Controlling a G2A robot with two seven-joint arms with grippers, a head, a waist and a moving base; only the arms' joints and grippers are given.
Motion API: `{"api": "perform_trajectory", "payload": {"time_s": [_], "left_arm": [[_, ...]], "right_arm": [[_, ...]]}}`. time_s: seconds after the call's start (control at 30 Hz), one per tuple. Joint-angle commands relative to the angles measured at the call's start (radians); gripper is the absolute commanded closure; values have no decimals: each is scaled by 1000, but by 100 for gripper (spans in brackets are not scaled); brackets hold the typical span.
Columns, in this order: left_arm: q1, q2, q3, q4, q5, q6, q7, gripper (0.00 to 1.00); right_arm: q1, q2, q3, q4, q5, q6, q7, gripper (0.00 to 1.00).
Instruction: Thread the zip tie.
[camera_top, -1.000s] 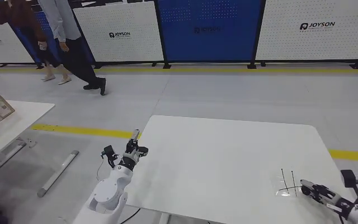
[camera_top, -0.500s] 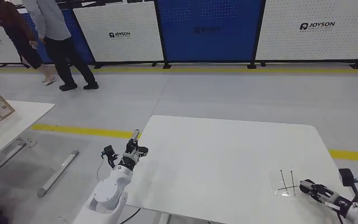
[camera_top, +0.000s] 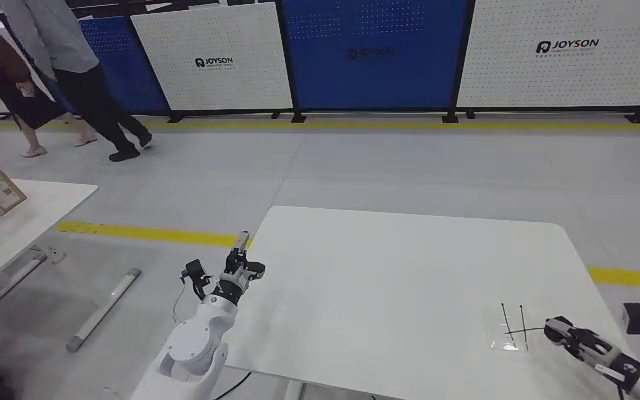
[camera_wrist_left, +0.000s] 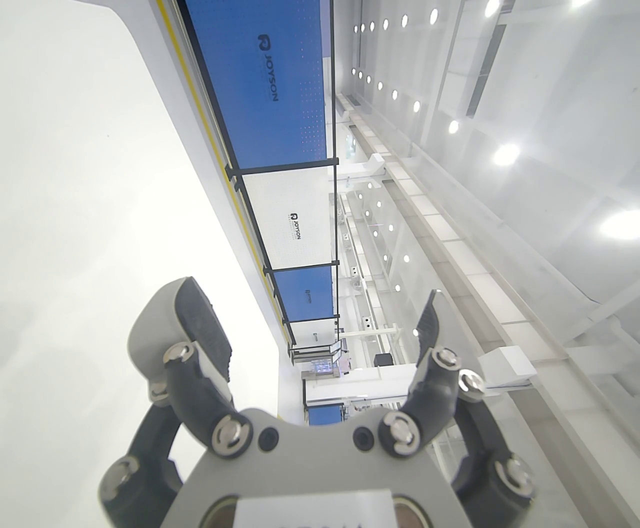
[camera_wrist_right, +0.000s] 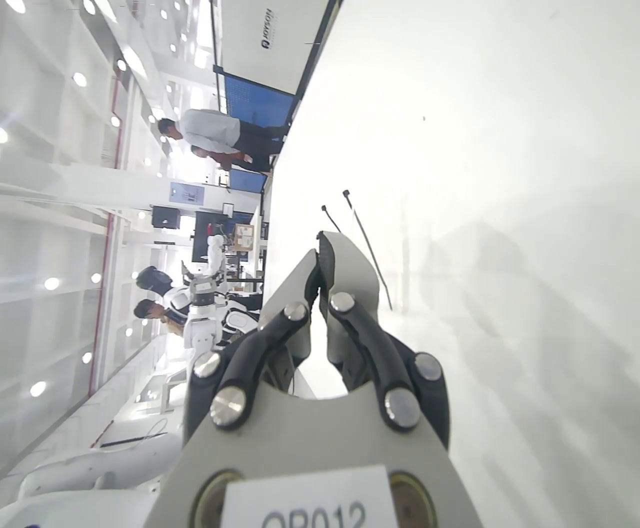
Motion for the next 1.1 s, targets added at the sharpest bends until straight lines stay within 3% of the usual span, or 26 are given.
{"api": "perform_trajectory", "payload": {"time_s": [0.0, 0.07, 0.17, 0.63, 0.9, 1.0, 1.07], "left_arm": [[0, 0, 0, 0, 0, 0, 0, 0], [0, 0, 0, 0, 0, 0, 0, 0], [0, 0, 0, 0, 0, 0, 0, 0], [0, 0, 0, 0, 0, 0, 0, 0], [0, 0, 0, 0, 0, 0, 0, 0], [0, 0, 0, 0, 0, 0, 0, 0], [0, 0, 0, 0, 0, 0, 0, 0]], "right_arm": [[-27, 0, 24, -14, 60, -33, 11, 100], [-61, 0, 52, -29, 137, -73, 48, 100], [-77, 4, 70, -34, 227, -71, 153, 100], [-76, 5, 71, -33, 231, -67, 160, 100], [-183, -9, 97, -158, 388, -137, 93, 100], [-246, -18, 89, -240, 382, -148, 31, 100], [-251, -19, 88, -245, 380, -148, 25, 100]]}}
